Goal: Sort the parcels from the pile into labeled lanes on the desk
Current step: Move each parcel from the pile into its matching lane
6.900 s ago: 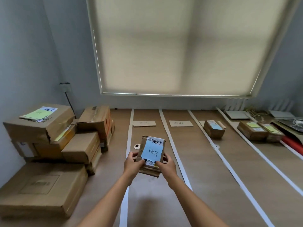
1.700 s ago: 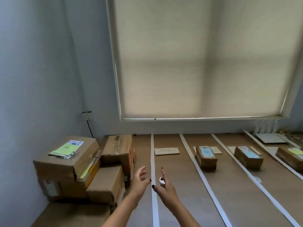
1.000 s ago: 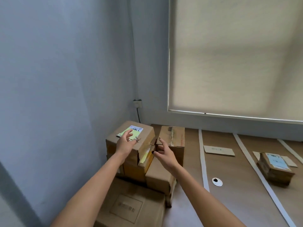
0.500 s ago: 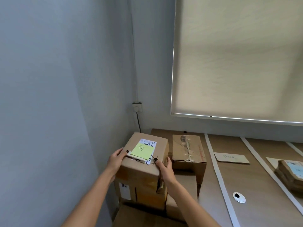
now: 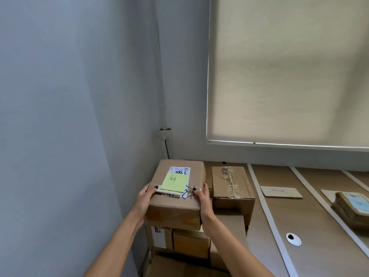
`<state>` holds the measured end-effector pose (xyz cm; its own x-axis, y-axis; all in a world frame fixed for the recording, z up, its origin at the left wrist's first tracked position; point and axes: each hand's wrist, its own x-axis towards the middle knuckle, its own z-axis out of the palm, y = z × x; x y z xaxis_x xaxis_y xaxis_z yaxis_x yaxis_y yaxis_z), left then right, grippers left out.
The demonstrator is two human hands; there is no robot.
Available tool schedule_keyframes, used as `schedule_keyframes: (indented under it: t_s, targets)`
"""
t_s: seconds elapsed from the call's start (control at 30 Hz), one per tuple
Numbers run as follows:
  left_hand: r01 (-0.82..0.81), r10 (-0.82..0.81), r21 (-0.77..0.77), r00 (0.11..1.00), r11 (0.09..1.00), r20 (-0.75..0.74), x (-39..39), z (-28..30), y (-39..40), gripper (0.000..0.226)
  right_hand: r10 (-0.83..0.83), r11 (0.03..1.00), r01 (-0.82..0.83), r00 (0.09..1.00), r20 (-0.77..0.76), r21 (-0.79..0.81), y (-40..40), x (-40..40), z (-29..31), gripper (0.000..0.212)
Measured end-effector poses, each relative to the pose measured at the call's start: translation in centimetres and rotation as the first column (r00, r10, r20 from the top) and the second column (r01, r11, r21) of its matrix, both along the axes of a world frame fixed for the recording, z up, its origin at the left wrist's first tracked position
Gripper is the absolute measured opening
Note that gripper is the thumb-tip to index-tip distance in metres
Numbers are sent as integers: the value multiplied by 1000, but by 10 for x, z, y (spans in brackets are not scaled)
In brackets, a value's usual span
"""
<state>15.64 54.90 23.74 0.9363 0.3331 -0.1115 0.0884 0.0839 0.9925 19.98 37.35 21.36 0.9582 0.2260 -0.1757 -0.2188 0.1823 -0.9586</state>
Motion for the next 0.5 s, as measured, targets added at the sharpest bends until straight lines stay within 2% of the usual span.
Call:
schedule_keyframes:
  t_s: [0.1,0.3,0.43,0.5]
  targets:
    - [-22,20,19,996,1000,90,-3,21,-9,28,28,999,-31,995,92,37,-12,-2,21,74]
    - [62,-64,16,969,998,238,-5,51,-59,31,1,998,-16,975,221,62,-66,-15,57,89]
    - [112,-116,32,960,993,255,-1,52,-112,34,-62,997,51,967,246,51,-121,-21,66,91]
    - [132,-140,50,962,990,235,1,52,-146,37,-103,994,90,965,241,63,-154,-23,66,84]
